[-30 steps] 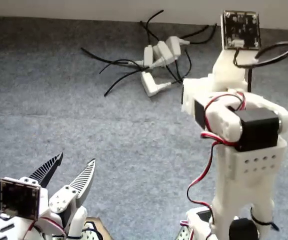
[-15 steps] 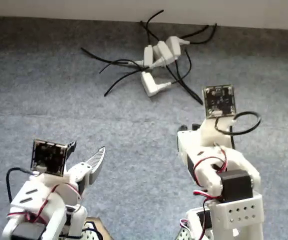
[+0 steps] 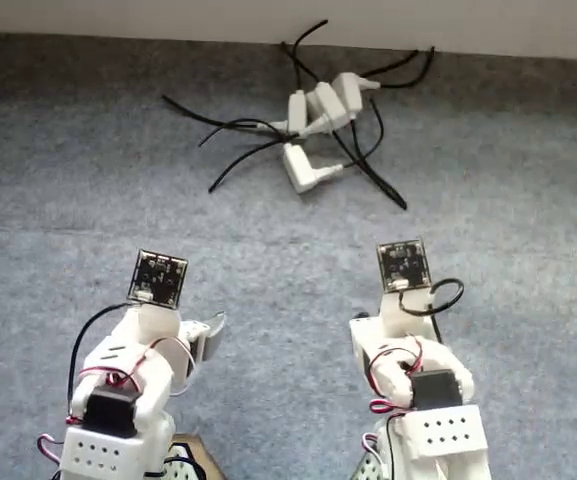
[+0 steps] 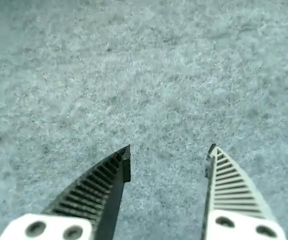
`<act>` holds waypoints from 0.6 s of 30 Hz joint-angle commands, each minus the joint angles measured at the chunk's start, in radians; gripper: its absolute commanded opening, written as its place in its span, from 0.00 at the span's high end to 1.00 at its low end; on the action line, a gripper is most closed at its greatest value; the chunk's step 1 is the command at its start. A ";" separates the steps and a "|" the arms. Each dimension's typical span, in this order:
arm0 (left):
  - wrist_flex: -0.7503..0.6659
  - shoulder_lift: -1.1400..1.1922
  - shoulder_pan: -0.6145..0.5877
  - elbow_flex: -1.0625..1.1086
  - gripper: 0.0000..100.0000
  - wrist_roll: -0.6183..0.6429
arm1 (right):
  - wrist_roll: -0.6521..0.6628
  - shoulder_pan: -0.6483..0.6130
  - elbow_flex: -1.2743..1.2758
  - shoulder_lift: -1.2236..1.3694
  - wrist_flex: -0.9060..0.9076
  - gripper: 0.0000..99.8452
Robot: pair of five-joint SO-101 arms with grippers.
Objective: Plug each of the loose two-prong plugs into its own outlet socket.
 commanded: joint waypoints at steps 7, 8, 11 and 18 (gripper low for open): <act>-0.063 -0.004 0.012 0.058 0.83 -0.002 | 0.009 0.021 0.228 -0.206 -0.093 0.91; -0.061 -0.004 0.012 0.058 0.83 -0.003 | 0.009 0.021 0.243 -0.236 -0.093 0.91; -0.028 -0.004 0.016 0.058 0.83 -0.006 | 0.011 0.021 0.292 -0.318 -0.088 0.91; 0.055 -0.004 0.018 0.058 0.83 -0.008 | 0.018 0.022 0.298 -0.406 0.160 0.91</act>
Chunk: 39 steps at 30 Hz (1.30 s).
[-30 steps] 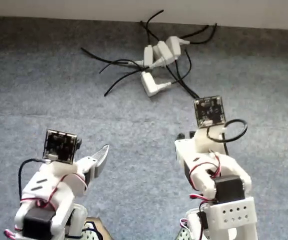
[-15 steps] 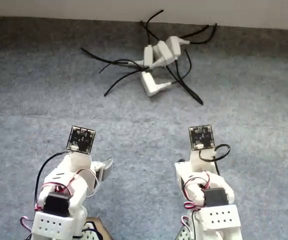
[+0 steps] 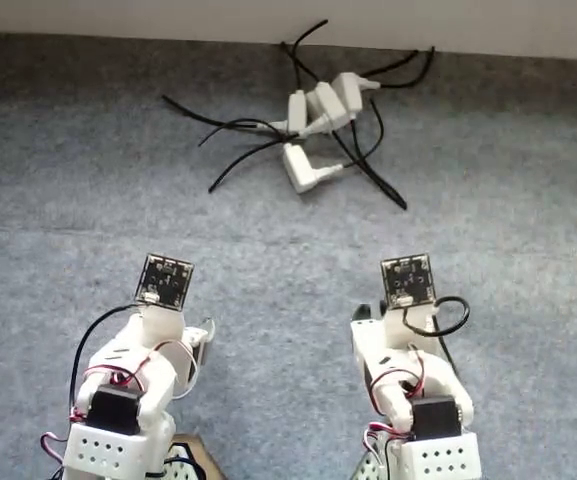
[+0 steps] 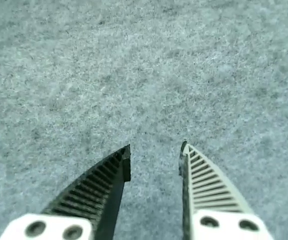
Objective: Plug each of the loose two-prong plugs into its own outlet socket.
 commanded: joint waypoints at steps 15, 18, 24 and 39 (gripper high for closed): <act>0.127 -0.004 0.008 0.016 0.84 -0.002 | 0.008 0.035 0.151 -0.038 0.196 0.91; 0.127 -0.004 0.005 0.016 0.84 -0.002 | 0.009 0.035 0.151 -0.038 0.196 0.91; 0.127 -0.004 0.005 0.016 0.84 -0.002 | 0.011 0.035 0.151 -0.038 0.196 0.91; 0.127 -0.004 0.005 0.016 0.84 -0.002 | 0.011 0.035 0.151 -0.038 0.196 0.91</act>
